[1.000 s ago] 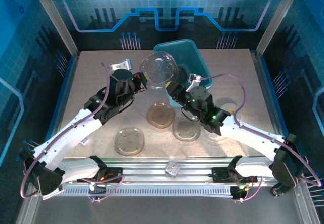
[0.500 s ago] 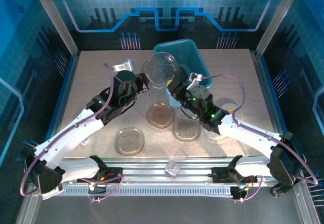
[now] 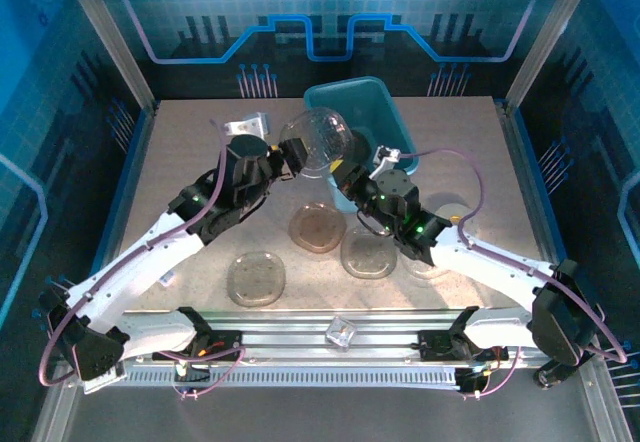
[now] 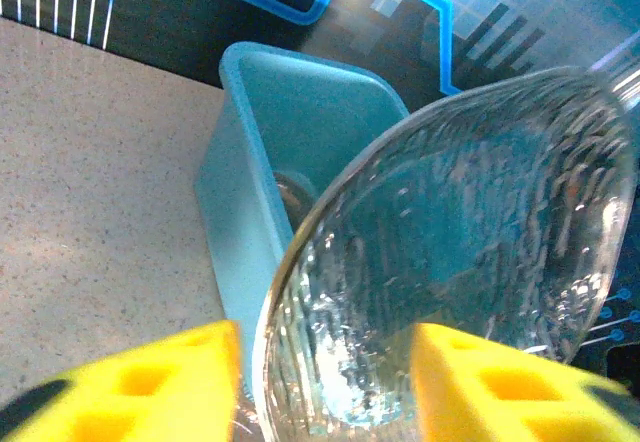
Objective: Place the plates into the plastic bin on the countertop
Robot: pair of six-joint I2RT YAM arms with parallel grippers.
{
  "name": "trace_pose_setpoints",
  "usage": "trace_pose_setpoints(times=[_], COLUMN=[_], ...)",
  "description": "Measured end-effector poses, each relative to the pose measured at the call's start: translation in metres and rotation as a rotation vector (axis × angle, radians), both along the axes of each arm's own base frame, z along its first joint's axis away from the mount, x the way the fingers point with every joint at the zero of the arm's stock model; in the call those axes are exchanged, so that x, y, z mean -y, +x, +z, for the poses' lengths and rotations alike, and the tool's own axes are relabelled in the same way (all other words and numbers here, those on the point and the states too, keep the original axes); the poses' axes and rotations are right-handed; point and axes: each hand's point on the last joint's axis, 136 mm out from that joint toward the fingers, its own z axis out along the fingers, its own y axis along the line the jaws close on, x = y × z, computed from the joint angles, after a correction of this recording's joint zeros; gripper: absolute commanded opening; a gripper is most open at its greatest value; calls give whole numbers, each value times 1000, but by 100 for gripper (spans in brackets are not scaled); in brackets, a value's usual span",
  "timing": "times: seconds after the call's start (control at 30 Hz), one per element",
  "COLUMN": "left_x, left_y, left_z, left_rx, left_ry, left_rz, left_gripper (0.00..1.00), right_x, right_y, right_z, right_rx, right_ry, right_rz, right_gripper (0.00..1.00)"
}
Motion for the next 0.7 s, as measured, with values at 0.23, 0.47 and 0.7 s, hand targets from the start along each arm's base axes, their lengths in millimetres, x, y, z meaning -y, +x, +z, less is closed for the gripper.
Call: trace_pose_setpoints(times=[0.23, 0.47, 0.7], left_x=[-8, -37, -68], left_y=[1, 8, 22], left_z=[22, 6, -14], left_rx=[6, -71, -155], left_ry=[13, 30, 2], left_rz=[-25, 9, 41], left_gripper=[85, 88, 89], right_x=[21, 56, 89], right_y=[0, 3, 11], right_z=[5, 21, 15], right_rx=[8, 31, 4], right_ry=[-17, -24, -78], right_rz=[-46, -130, -214], right_gripper=[0, 0, 0])
